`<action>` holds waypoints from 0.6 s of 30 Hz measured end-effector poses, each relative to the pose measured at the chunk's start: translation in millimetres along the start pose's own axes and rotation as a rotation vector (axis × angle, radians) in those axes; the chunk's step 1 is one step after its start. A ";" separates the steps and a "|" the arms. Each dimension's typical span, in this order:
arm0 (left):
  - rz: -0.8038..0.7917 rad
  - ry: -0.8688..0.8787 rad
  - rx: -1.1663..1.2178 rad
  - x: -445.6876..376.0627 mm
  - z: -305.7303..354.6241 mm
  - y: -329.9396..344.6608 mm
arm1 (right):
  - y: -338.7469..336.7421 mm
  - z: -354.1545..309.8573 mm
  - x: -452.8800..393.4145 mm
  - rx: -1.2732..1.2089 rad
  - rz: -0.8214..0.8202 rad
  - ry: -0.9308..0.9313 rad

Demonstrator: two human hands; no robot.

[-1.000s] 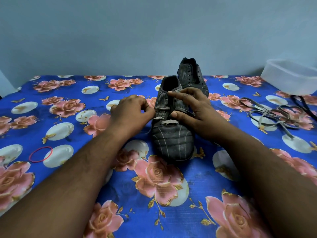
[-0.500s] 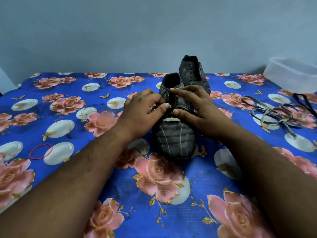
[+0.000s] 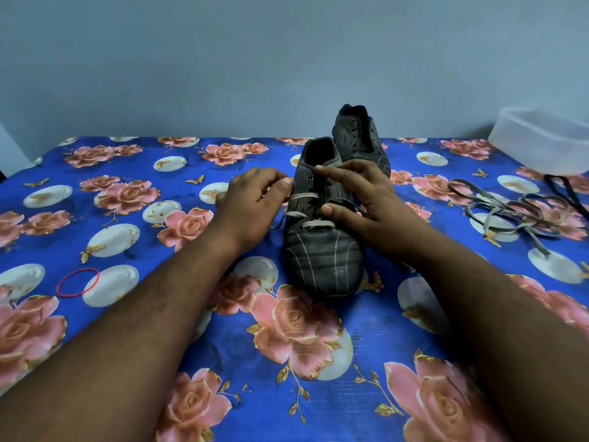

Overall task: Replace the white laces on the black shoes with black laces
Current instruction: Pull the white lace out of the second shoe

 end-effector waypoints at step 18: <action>-0.013 -0.112 -0.417 -1.7 -20.3 -2.4 | 0.5 0.2 0.0 -0.006 0.005 0.004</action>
Point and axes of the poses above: each hand's wrist, its own x-axis away from the middle knuckle, its own y-axis out of the palm, z = x × y, the point moved 8 cm from there along -x, towards the middle knuckle, and after that the axes turned 2 degrees about -x, right-handed, at the moved point
